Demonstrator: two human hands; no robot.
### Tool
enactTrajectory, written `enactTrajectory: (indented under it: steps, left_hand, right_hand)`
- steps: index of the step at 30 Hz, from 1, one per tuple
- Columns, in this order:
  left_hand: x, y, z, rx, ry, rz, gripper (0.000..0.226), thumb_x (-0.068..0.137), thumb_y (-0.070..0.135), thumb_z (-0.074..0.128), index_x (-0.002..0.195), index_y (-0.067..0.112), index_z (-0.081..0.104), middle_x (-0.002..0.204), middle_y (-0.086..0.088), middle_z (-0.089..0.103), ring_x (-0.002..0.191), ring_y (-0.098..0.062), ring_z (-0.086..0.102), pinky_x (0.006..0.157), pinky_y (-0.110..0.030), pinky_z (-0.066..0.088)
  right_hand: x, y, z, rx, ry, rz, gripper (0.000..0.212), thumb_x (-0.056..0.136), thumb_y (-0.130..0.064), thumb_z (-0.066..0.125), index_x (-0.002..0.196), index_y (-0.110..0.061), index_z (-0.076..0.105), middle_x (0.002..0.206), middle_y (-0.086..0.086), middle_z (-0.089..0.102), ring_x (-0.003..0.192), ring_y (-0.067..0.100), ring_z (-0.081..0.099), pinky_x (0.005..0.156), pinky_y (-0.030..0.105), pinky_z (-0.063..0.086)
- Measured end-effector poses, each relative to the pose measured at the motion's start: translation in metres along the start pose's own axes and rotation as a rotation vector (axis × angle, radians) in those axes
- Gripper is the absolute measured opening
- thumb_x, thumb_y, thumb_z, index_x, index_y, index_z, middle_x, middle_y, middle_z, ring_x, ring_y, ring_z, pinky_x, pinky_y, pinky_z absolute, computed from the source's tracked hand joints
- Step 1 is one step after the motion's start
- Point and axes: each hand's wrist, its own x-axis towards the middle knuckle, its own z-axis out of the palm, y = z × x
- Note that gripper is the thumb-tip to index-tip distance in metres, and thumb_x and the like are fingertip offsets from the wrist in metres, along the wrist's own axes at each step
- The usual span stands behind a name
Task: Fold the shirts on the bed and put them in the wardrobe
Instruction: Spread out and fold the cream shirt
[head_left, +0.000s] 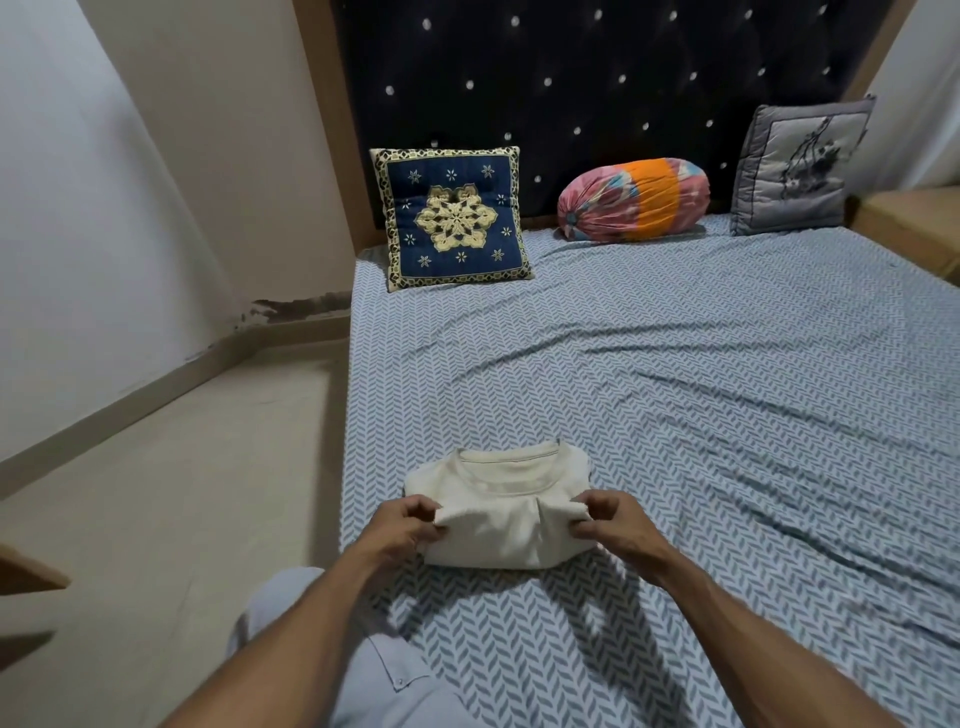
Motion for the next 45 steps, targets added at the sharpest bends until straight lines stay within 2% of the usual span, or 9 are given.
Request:
enactTrajectory:
  steps: [4,9,12,14,24,29,35,40,45]
  left_hand:
    - [-0.011,-0.014,-0.009,0.24,-0.117,0.019,0.038,0.068,-0.021,0.064,0.061,0.015,0.076,0.074,-0.014,0.072,0.07,-0.023,0.065,0.062,-0.033,0.056]
    - [-0.034,-0.03,-0.009,0.65,-0.203,0.015,0.032,0.06,0.002,0.053,0.07,0.021,0.078,0.075,-0.012,0.075,0.069,-0.023,0.069,0.061,-0.032,0.053]
    - [-0.043,-0.029,0.001,0.51,-0.065,-0.035,0.009,0.074,0.009,0.068,0.082,0.012,0.067,0.068,-0.012,0.067,0.056,-0.024,0.057,0.053,-0.033,0.048]
    - [-0.044,-0.033,0.007,0.402,-0.014,-0.127,0.02,0.075,0.01,0.074,0.079,0.008,0.054,0.059,-0.011,0.055,0.05,-0.021,0.047,0.052,-0.032,0.043]
    - [-0.052,-0.04,0.04,0.312,0.226,-0.314,0.026,0.069,0.005,0.074,0.093,-0.004,0.067,0.076,-0.015,0.068,0.064,-0.026,0.066,0.04,-0.021,0.043]
    - [-0.059,-0.043,0.038,0.057,0.191,-0.326,0.018,0.084,0.003,0.057,0.101,0.0,0.06,0.101,-0.018,0.065,0.084,-0.032,0.061,0.061,-0.028,0.049]
    - [-0.071,-0.064,0.028,0.069,0.099,-0.247,0.022,0.088,0.01,0.074,0.072,0.009,0.059,0.068,-0.007,0.059,0.061,-0.02,0.053,0.048,-0.02,0.04]
    - [-0.06,-0.064,0.035,0.036,0.205,-0.156,0.025,0.089,0.016,0.074,0.07,0.014,0.058,0.07,-0.006,0.061,0.064,-0.02,0.052,0.054,-0.025,0.039]
    - [-0.048,-0.063,0.038,-0.038,0.277,-0.193,0.035,0.087,0.022,0.075,0.062,0.013,0.052,0.063,-0.008,0.055,0.061,-0.023,0.049,0.057,-0.028,0.036]
  right_hand:
    - [-0.02,0.009,-0.006,-0.115,-0.044,0.014,0.03,0.069,0.004,0.065,0.08,-0.019,0.08,0.097,0.001,0.078,0.087,0.003,0.068,0.075,0.023,0.053]
    - [-0.046,0.037,-0.01,-0.412,-0.234,0.026,0.031,0.053,-0.033,0.072,0.083,-0.034,0.08,0.123,-0.02,0.066,0.126,-0.017,0.042,0.101,0.018,0.041]
    - [-0.051,0.047,0.002,-0.284,0.123,0.015,0.03,0.071,-0.022,0.079,0.098,-0.033,0.073,0.116,-0.012,0.065,0.11,0.002,0.061,0.083,0.017,0.047]
    - [-0.051,0.051,0.012,-0.287,0.291,0.118,0.024,0.08,-0.022,0.078,0.1,-0.029,0.067,0.1,-0.006,0.068,0.091,0.011,0.066,0.068,0.024,0.048]
    - [-0.046,0.052,0.03,0.055,0.312,0.445,0.021,0.087,-0.014,0.071,0.072,-0.004,0.06,0.069,0.013,0.056,0.058,0.024,0.049,0.052,0.028,0.034]
    - [-0.047,0.047,0.023,0.126,0.318,0.492,0.021,0.088,-0.008,0.058,0.071,-0.007,0.045,0.051,0.007,0.035,0.037,0.017,0.032,0.044,0.02,0.025]
    - [-0.056,0.062,0.016,0.085,0.254,0.343,0.019,0.085,-0.014,0.078,0.099,-0.004,0.07,0.08,0.01,0.068,0.06,0.02,0.057,0.051,0.027,0.045]
    - [-0.045,0.067,0.02,0.067,0.38,0.237,0.018,0.087,-0.014,0.077,0.104,-0.012,0.074,0.096,0.006,0.075,0.093,0.023,0.071,0.086,0.045,0.059]
    - [-0.034,0.048,0.03,0.024,0.418,0.274,0.014,0.086,-0.023,0.078,0.085,-0.01,0.073,0.076,0.0,0.068,0.072,0.016,0.062,0.064,0.03,0.049]
